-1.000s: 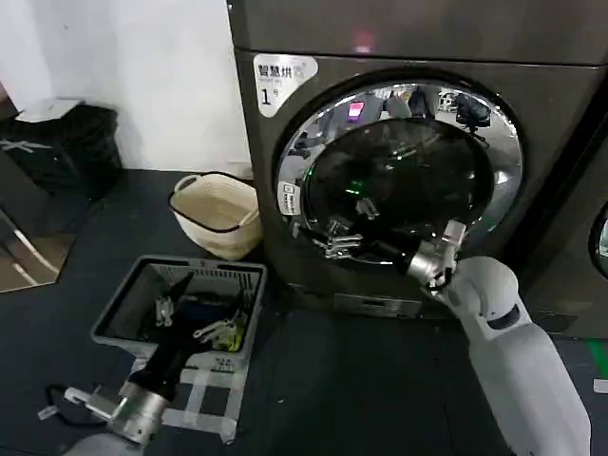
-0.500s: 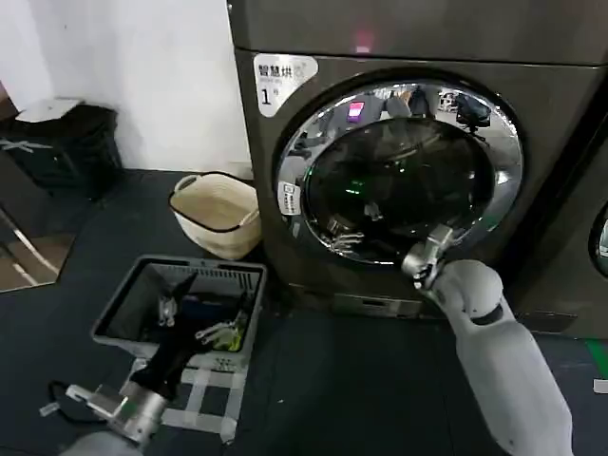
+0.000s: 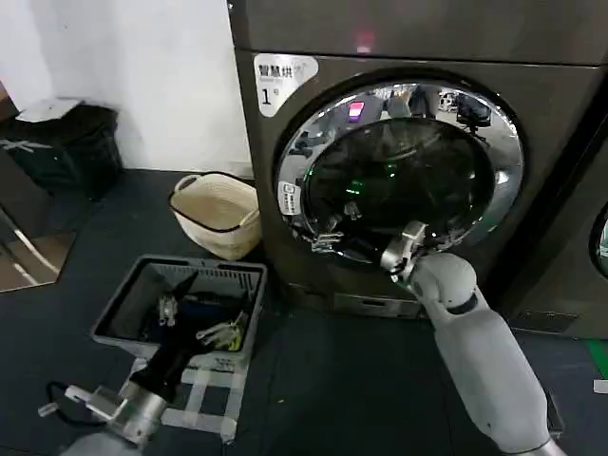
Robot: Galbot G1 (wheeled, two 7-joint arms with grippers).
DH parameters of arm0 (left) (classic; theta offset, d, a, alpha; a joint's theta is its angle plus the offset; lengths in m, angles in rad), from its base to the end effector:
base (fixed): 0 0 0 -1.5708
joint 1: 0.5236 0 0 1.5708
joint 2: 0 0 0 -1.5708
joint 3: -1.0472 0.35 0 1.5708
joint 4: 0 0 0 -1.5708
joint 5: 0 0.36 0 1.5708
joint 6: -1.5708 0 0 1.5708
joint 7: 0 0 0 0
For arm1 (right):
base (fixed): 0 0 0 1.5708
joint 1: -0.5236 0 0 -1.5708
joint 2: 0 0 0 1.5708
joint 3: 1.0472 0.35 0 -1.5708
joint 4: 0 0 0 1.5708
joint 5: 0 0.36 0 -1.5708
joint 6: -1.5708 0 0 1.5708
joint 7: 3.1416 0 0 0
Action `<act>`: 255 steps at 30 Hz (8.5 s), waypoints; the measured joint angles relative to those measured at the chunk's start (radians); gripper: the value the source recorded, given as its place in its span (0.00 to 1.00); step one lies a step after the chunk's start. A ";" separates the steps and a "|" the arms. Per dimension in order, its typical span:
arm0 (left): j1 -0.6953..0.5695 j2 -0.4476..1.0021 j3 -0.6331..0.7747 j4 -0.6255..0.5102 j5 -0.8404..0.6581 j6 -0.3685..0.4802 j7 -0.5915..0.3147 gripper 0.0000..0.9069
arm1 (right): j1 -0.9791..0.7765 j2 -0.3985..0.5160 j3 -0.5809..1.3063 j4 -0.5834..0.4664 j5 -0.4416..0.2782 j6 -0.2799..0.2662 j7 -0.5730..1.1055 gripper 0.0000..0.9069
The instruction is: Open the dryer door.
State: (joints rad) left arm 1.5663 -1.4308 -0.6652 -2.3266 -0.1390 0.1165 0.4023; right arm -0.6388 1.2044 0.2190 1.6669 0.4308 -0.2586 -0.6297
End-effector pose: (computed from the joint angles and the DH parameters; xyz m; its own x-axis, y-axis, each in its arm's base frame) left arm 0.1771 0.0510 -0.2128 -0.9202 0.3790 -0.0981 0.3694 0.9236 0.1030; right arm 0.4460 -0.0127 -0.1699 -0.5730 -0.8172 -0.0613 -0.8106 0.5762 -0.1044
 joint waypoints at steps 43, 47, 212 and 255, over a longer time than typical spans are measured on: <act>0.000 0.011 -0.010 -0.034 -0.015 0.018 0.001 1.00 | 0.108 0.087 -0.078 -0.149 -0.063 -0.001 0.097 1.00; 0.001 0.011 -0.010 -0.035 -0.015 0.018 0.001 1.00 | 0.109 0.088 -0.078 -0.150 -0.063 -0.005 0.099 1.00; -0.582 0.651 0.266 0.261 -0.673 0.057 -0.118 1.00 | -0.295 -0.342 0.229 0.049 0.127 0.153 -0.831 1.00; -0.992 0.556 0.837 0.364 -0.701 0.128 -0.113 1.00 | -0.667 -0.253 1.135 -0.008 0.315 0.078 -0.644 1.00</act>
State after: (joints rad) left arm 0.5747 -0.8748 0.1721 -1.9627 -0.8397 0.2448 0.2892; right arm -1.3057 0.9515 1.3536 1.6592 0.7462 -0.1809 -1.2742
